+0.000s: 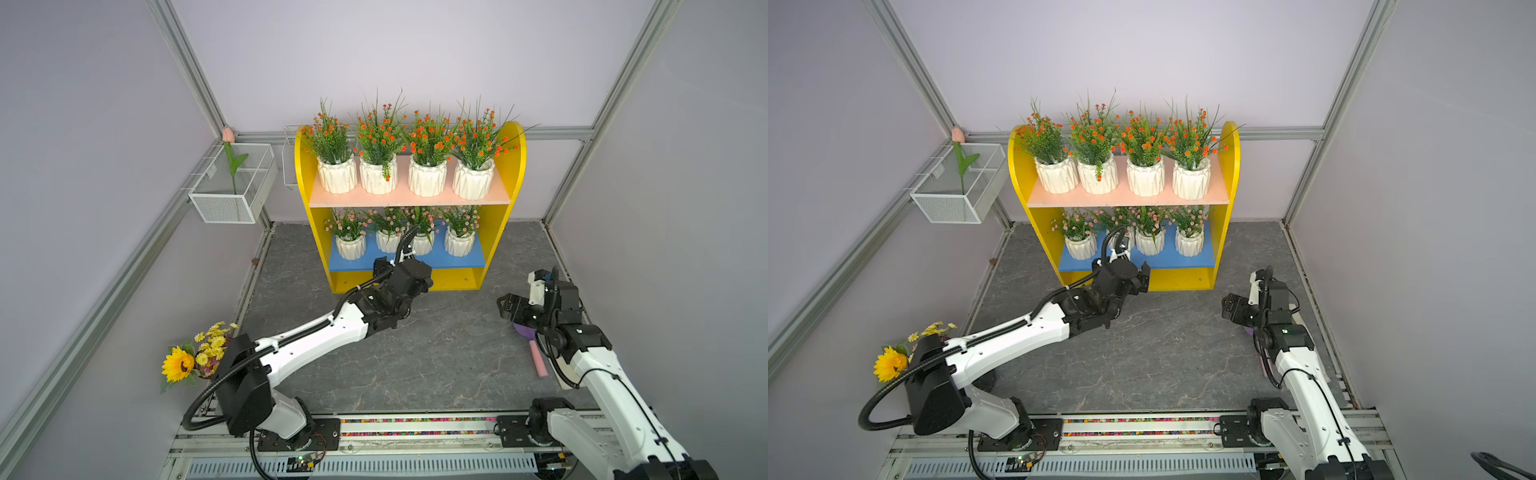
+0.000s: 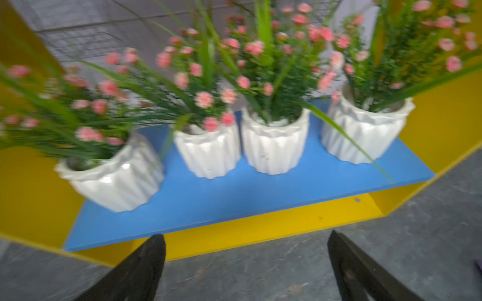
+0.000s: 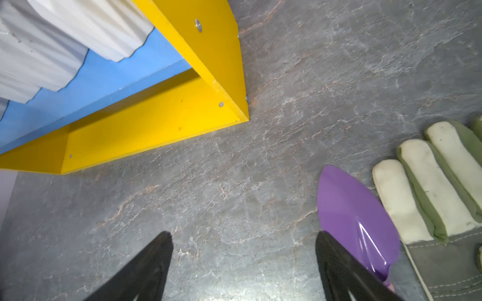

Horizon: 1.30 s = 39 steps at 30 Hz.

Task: Place the baby's breath potted plants on the rack by color
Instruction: Place the baby's breath potted plant on the rack, then reset both arms

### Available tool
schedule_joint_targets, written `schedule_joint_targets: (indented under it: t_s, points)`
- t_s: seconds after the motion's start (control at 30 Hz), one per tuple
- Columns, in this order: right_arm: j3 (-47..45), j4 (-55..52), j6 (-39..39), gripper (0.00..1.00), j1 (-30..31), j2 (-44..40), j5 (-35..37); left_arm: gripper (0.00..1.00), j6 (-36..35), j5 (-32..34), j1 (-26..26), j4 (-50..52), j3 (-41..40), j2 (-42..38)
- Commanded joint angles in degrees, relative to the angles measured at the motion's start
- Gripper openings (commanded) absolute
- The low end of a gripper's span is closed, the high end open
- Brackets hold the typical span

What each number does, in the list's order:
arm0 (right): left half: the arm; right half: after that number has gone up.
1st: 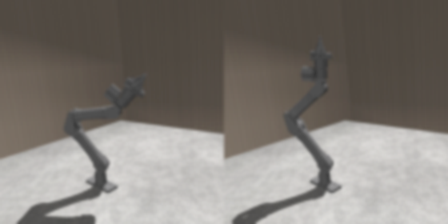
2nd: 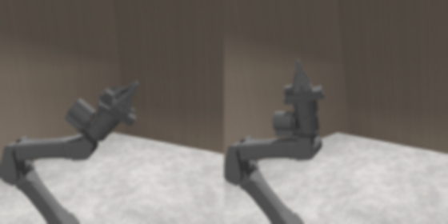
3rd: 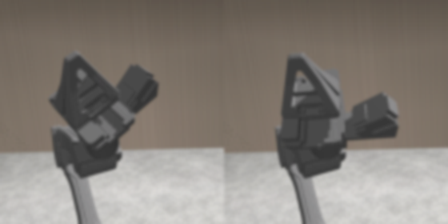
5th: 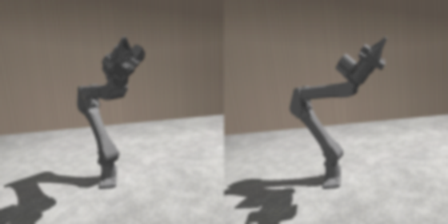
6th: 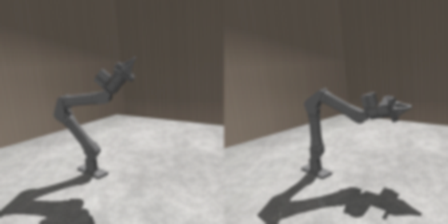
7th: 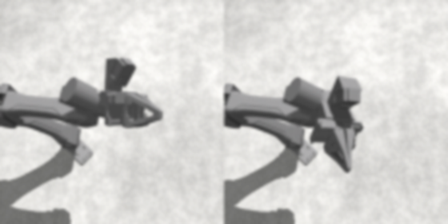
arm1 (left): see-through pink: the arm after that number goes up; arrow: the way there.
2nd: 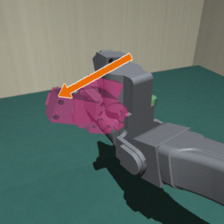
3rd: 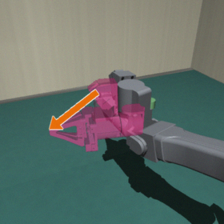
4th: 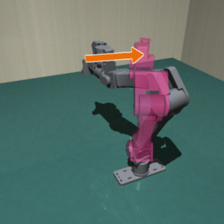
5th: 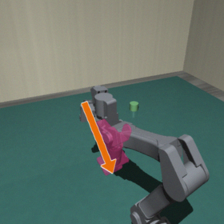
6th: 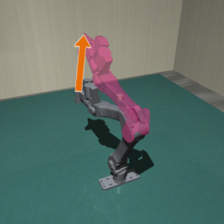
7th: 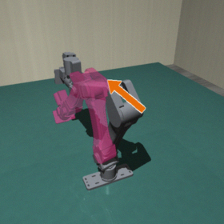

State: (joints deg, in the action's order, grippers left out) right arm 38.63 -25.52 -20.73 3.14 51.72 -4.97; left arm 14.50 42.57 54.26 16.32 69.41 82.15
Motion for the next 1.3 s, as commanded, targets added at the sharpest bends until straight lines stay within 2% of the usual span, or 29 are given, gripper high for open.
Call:
schedule_joint_targets:
  t_s: [0.0, 0.1, 0.23, 0.33, 0.47, 0.7, 0.9, 1.0, 1.1, 1.17, 1.23, 1.27]
  points:
    - [0.64, 2.25, -0.49, 0.88, -0.67, 0.1, 6.12, 1.0, -0.05, 4.91, -5.08, 11.83, -1.87, -6.64]
    - [0.81, 3.22, 0.79, 0.88, -0.89, -0.13, 10.29, 1.0, -0.75, 8.1, -10.87, 11.58, -5.62, -13.86]
    - [-0.99, 7.27, 2.63, 0.89, -1.43, 0.17, 15.36, 1.0, -1.83, -1.84, -23.97, 6.53, -13.56, -23.76]
    - [-4.53, 13.7, 4.45, 0.88, -2.42, -0.38, 15.08, 1.0, -2.49, -9.01, -33.13, 0.85, -20.89, -28.85]
    - [-10.37, 23.8, 7.13, 0.88, -3.18, -0.95, 16.22, 1.0, -4.67, -11.36, -38.4, -6.59, -28.34, -31.52]
    - [-16.04, 38.92, 12.25, 0.88, -4.6, 5.94, 15.27, 1.0, -9.1, -13.09, -42.22, -22.9, -39.0, -28.99]
    - [-21.14, 56.97, 14.46, 0.88, -4.76, 14.38, 15.51, 1.0, -8.44, -19.1, -49.25, -35.25, -45.97, -25.55]
    - [-21.23, 60.8, 15.12, 0.88, -4.86, 17.65, 14.99, 1.0, -7.32, -21.58, -52.18, -42.83, -49.46, -22.62]
    - [-22.18, 67.06, 14.35, 0.88, -4.84, 20.19, 15.34, 1.0, -6.86, -23.24, -53.35, -53.27, -52.39, -17.18]
    - [-22.76, 72.79, 14.75, 0.89, -4.94, 22.53, 15.3, 1.0, -7.25, -23.4, -53.53, -56.0, -51.57, -12.09]
    - [-21.21, 70.24, 15.55, 0.88, -4.94, 23.03, 15.69, 1.0, -7.59, -24.12, -53.56, -58.11, -50.08, -7.82]
    - [-21.23, 72.21, 16.17, 0.88, -4.98, 24.16, 15.32, 1.0, -7.38, -25.52, -53.67, -58.38, -49.02, -6.32]
